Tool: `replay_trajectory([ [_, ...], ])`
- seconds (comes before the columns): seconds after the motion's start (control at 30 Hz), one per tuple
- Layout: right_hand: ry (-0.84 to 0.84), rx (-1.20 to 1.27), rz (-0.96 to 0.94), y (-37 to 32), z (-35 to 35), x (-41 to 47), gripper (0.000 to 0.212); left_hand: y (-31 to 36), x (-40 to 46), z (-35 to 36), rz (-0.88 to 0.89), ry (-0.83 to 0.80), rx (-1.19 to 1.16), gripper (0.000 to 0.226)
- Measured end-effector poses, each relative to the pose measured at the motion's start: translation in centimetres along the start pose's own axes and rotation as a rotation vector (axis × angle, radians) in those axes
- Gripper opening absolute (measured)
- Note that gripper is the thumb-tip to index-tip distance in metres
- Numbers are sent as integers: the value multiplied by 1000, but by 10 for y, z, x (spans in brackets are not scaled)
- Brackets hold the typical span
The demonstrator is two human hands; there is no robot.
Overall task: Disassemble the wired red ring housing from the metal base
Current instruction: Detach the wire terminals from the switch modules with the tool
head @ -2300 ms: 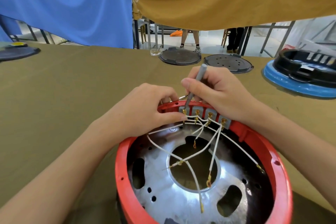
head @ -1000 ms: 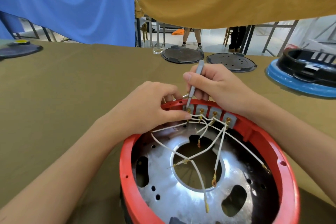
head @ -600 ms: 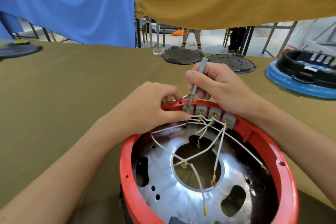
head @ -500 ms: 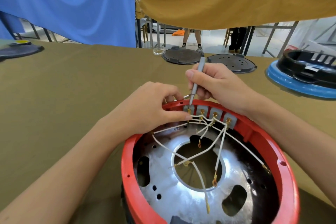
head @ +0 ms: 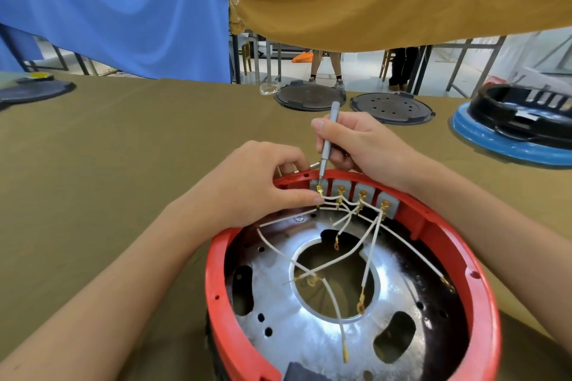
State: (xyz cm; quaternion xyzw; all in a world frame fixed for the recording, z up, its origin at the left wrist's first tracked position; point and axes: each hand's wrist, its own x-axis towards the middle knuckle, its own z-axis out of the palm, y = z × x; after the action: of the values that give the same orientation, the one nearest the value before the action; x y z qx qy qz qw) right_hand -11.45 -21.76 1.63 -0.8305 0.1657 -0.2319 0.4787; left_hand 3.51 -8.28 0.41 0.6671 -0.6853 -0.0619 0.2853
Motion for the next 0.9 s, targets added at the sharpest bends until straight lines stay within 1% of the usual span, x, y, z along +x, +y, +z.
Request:
replay_trajectory([
  [0.13,65,-147,-244,-8,3,-9,29,1,-1,-1,1,2,-6,34],
  [0.2,72,-213,-301,-9,5,-11,29,1,-1,-1,4,3,-7,35],
  [0.27,70,-229,-313,-9,4,-11,30,2,0,-1,6,2,-4,35],
  [0.37,34,-156,-257,-7,3,-8,30,2,0,-1,13,0,12,35],
  [0.5,-25,-28,-44,1,-1,2,35,3,0,-1,12,-14,14,33],
  [0.67,-94,53,99,5,1,11,37,4,0,-2,6,-19,3,29],
  [0.8,-109,81,143,4,2,11,36,4,0,-1,8,-17,-2,30],
  [0.9,-76,62,101,1,2,6,35,3,0,-1,4,-17,-1,32],
])
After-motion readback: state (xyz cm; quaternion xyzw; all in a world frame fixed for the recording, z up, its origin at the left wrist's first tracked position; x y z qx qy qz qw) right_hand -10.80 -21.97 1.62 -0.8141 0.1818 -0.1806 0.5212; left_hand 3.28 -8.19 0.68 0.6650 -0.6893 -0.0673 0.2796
